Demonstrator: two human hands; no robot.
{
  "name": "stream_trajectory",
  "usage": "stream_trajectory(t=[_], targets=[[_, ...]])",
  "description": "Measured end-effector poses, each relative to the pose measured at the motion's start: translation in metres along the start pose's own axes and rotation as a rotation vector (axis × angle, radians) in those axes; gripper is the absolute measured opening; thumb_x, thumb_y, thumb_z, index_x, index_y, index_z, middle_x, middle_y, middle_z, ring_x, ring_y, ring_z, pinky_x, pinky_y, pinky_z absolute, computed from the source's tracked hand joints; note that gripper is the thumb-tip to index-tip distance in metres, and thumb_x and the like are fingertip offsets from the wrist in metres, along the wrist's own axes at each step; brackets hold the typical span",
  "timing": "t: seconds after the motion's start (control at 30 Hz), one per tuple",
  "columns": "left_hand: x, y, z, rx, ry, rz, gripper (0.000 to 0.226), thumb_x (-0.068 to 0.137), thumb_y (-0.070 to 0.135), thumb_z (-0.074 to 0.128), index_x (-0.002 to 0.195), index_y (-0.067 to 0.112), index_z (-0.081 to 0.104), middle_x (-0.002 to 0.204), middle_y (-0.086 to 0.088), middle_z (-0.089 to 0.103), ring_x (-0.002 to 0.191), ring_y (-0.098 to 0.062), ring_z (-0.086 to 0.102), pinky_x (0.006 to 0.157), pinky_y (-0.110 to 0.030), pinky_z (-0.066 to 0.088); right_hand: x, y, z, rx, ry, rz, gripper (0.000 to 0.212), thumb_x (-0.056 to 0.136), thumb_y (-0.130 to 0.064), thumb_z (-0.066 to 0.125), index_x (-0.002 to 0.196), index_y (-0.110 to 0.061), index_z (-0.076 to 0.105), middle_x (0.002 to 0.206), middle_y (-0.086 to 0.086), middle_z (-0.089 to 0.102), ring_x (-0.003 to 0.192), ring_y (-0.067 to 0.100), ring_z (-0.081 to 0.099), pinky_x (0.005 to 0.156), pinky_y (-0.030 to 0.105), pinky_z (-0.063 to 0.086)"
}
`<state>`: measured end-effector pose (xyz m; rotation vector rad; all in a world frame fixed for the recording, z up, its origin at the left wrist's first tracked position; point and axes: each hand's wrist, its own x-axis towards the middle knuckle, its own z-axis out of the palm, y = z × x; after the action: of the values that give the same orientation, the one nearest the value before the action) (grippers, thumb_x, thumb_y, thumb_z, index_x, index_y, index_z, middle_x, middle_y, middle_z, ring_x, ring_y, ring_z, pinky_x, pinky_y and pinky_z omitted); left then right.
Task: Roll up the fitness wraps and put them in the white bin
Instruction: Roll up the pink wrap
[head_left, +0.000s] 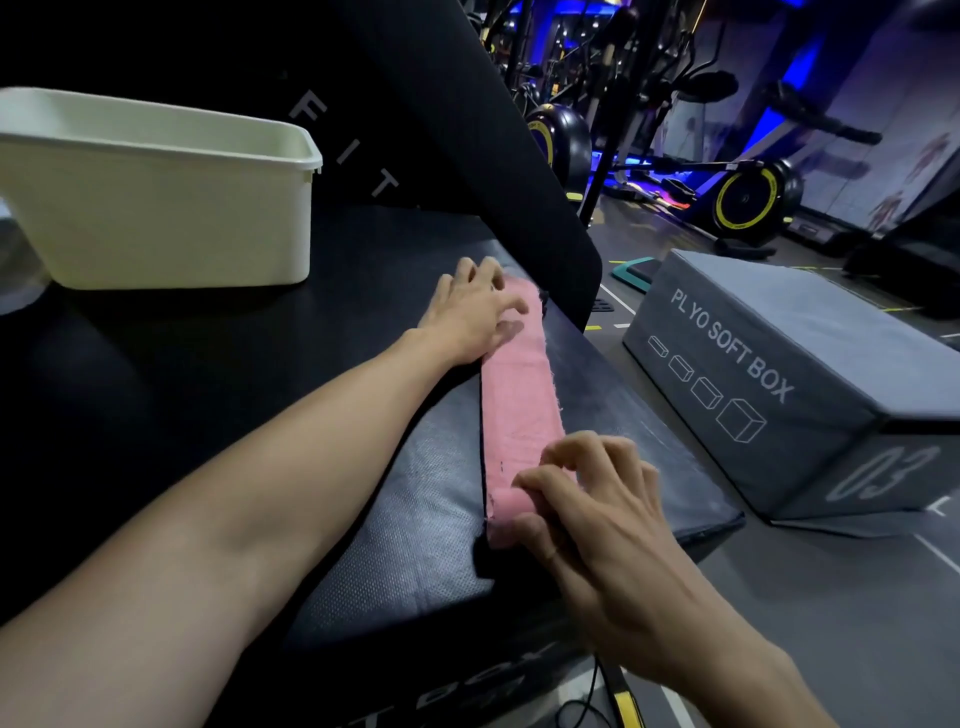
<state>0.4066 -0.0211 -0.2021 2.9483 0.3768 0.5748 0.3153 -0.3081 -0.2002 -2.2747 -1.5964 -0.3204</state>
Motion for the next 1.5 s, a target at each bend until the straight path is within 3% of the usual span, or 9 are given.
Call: stream_trajectory(t=[0.17,0.3,0.4,0.6,0.73,0.9,1.13,1.37,1.5], targets=[[0.002,0.003,-0.005,-0.118,-0.069,0.133,0.026,0.102,0.023,0.057,0.113,0.037,0.076,0.123,0.012,0.066,0.12,-0.016,0.055,0.097,-0.036,0.044,0.012,0.008,-0.002,0.028,-0.072,-0.015,0.04,0.106,-0.052,0.03,0.118,-0.032,0.062,0.104,-0.015,0.05,0.098,0.012,0.043,0.089,0.034,0.03],[-0.003,0.001,-0.009,-0.165,-0.135,0.078,0.026,0.097,0.046,0.054,0.114,0.045,0.073,0.127,0.018,0.066,0.119,-0.017,0.06,0.102,-0.039,0.048,0.021,0.013,-0.001,0.061,-0.036,-0.039,0.035,0.104,-0.051,0.039,0.123,-0.031,0.061,0.101,-0.021,0.058,0.096,0.004,0.048,0.092,0.031,0.033],[-0.011,0.006,-0.015,-0.054,-0.261,0.109,0.052,0.091,0.071,0.039,0.12,0.037,0.067,0.132,0.013,0.064,0.124,-0.021,0.058,0.104,-0.042,0.047,0.023,0.014,0.001,0.067,0.034,-0.038,0.027,0.102,-0.053,0.045,0.112,-0.031,0.058,0.096,-0.02,0.063,0.09,0.005,0.055,0.093,0.038,0.042],[-0.025,0.017,-0.02,-0.035,-0.338,0.086,0.055,0.102,0.063,0.035,0.145,0.032,0.05,0.155,0.004,0.047,0.143,-0.024,0.043,0.118,-0.053,0.026,0.017,0.001,0.004,-0.147,0.173,-0.047,0.034,0.1,-0.052,0.05,0.098,-0.026,0.071,0.105,-0.008,0.06,0.092,0.018,0.055,0.082,0.036,0.046],[-0.025,0.013,-0.016,-0.065,-0.354,0.077,0.06,0.102,0.065,0.033,0.155,0.038,0.038,0.166,0.012,0.03,0.154,-0.014,0.024,0.123,-0.058,0.008,0.007,-0.003,-0.008,-0.258,0.064,-0.077,0.043,0.09,-0.059,0.058,0.108,-0.023,0.071,0.1,-0.006,0.064,0.09,0.02,0.062,0.088,0.037,0.05],[-0.024,0.014,-0.016,-0.075,-0.352,0.059,0.062,0.101,0.067,0.034,0.157,0.039,0.034,0.168,0.014,0.023,0.156,-0.012,0.02,0.124,-0.058,0.004,0.004,-0.001,-0.014,-0.327,-0.034,-0.062,0.055,0.085,-0.038,0.061,0.134,-0.016,0.06,0.106,-0.006,0.067,0.092,0.018,0.068,0.094,0.035,0.047],[-0.024,0.012,-0.014,-0.088,-0.352,0.041,0.064,0.1,0.07,0.033,0.157,0.04,0.034,0.168,0.015,0.022,0.156,-0.012,0.017,0.124,-0.058,0.002,0.023,0.004,-0.026,-0.254,-0.229,-0.058,0.043,0.085,-0.053,0.048,0.112,-0.024,0.062,0.098,-0.008,0.065,0.087,0.02,0.065,0.081,0.037,0.053],[-0.03,0.016,-0.017,-0.097,-0.429,0.064,0.068,0.1,0.071,0.03,0.16,0.041,0.025,0.171,0.012,0.013,0.158,-0.013,0.003,0.124,-0.059,-0.005,0.031,0.011,-0.046,-0.048,-0.328,-0.088,0.039,0.098,-0.049,0.061,0.13,-0.027,0.059,0.117,-0.013,0.062,0.109,0.008,0.041,0.087,0.007,0.025],[-0.029,0.013,-0.013,-0.095,-0.429,0.06,0.068,0.099,0.072,0.028,0.161,0.044,0.02,0.172,0.013,0.006,0.158,-0.012,-0.001,0.124,-0.057,-0.01,0.046,0.018,-0.046,0.023,-0.428,-0.09,0.035,0.096,-0.054,0.051,0.105,-0.022,0.063,0.095,-0.014,0.057,0.095,0.011,0.048,0.083,0.025,0.038]])
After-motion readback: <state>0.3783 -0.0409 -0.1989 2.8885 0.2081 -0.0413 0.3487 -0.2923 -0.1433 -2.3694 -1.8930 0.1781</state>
